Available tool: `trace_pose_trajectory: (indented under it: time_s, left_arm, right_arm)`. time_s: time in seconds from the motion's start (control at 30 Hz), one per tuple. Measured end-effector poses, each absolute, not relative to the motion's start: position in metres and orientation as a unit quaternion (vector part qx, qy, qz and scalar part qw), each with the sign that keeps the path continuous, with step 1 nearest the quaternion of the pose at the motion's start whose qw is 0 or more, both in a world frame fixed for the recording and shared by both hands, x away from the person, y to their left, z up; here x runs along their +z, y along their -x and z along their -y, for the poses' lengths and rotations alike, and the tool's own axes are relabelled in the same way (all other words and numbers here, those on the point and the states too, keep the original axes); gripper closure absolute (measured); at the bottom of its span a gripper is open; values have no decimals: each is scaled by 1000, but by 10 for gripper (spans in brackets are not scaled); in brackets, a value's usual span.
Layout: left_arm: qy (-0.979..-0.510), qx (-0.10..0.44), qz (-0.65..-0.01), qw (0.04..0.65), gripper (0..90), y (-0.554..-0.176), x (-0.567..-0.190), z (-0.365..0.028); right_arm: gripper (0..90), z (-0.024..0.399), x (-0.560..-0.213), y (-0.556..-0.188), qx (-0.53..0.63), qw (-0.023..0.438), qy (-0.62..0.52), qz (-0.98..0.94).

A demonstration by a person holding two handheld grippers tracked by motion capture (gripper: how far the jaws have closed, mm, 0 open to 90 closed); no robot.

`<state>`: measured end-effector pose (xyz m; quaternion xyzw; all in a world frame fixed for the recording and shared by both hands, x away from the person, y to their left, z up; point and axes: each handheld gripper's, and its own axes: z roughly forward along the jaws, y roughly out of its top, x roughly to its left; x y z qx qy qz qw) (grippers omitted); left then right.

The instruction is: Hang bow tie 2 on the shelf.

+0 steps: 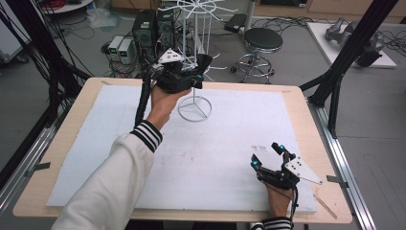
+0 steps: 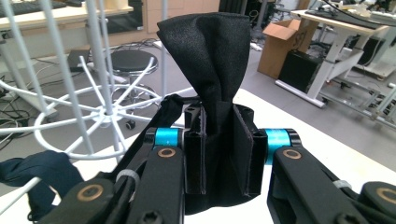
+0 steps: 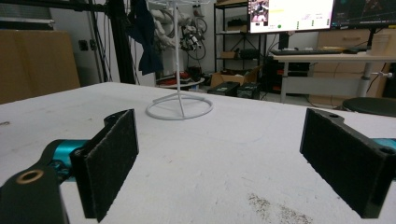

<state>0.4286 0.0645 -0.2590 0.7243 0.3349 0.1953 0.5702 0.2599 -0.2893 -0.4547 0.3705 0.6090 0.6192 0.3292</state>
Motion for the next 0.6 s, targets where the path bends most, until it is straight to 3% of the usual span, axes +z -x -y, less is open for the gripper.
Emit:
trace_pose_trajectory:
  time_s: [0.6]
  left_arm:
    - [-718, 190, -338, 578, 755, -412, -249, -76]
  right_arm:
    - [110, 289, -454, -260, 616, 329, -371, -612]
